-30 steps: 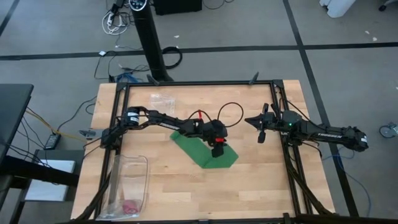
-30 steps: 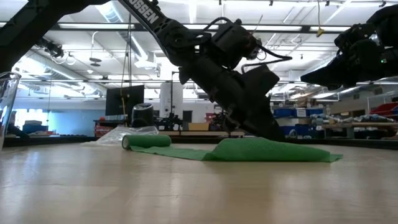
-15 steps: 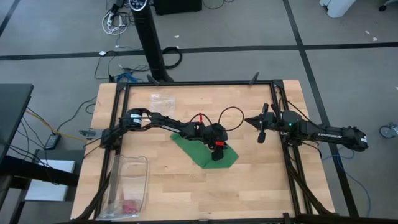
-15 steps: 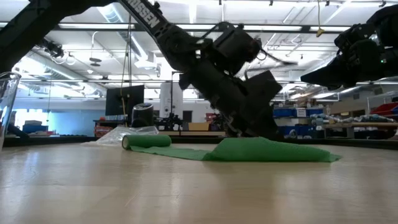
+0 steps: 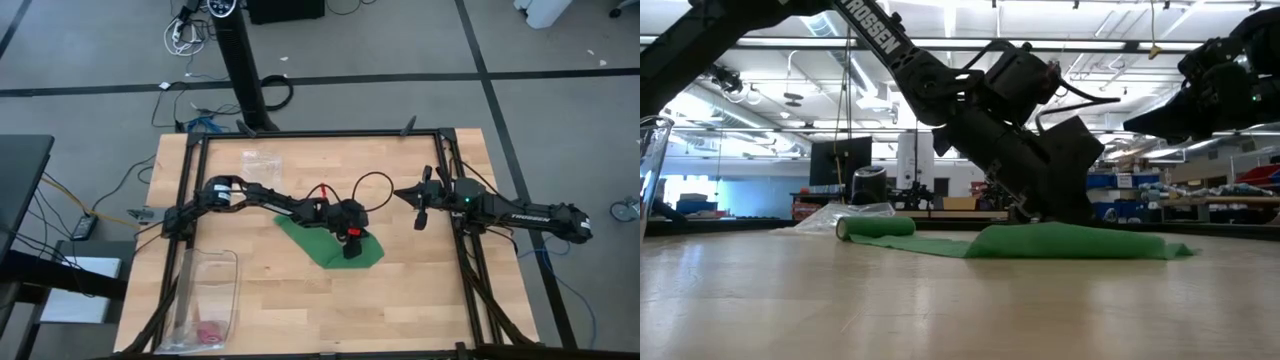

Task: Roll bandage
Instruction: Roll the green bandage

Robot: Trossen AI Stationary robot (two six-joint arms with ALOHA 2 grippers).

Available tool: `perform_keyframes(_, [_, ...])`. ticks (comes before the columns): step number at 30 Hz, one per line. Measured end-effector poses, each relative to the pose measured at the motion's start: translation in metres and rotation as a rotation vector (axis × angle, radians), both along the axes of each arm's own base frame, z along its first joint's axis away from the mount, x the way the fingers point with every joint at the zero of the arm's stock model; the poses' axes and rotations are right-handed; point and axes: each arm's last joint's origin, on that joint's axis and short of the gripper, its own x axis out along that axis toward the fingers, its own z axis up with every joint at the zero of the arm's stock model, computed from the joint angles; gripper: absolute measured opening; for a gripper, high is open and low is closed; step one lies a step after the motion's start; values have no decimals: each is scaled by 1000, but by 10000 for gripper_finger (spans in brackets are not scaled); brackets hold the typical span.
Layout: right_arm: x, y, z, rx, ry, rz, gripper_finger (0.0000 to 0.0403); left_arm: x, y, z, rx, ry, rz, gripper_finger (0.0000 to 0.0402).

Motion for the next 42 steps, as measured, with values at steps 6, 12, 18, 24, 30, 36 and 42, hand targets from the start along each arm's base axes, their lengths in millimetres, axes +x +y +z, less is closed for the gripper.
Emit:
perform_keyframes(6, [0, 0, 0, 0, -2, 0, 7, -1, -16, 5, 19, -6, -16, 4])
perform_keyframes(12, [0, 0, 1, -3, -11, 0, 6, -5, -45, 40, 67, -79, -15, 3])
perform_keyframes(18, [0, 0, 1, -2, -10, 0, 8, -17, -90, 75, 118, -159, 6, 2])
perform_keyframes(24, [0, 0, 1, -2, -9, 0, 6, -30, -147, 77, 110, -205, 32, 1])
perform_keyframes(30, [0, 0, 1, -2, -9, 0, 8, -51, -199, 75, 119, -230, 64, 1])
perform_keyframes(36, [0, 0, 1, -2, -9, 0, 7, -68, -235, 64, 101, -217, 18, 10])
perform_keyframes(42, [0, 0, 2, -4, -16, 0, 8, -69, -259, 28, -17, -235, 13, 41])
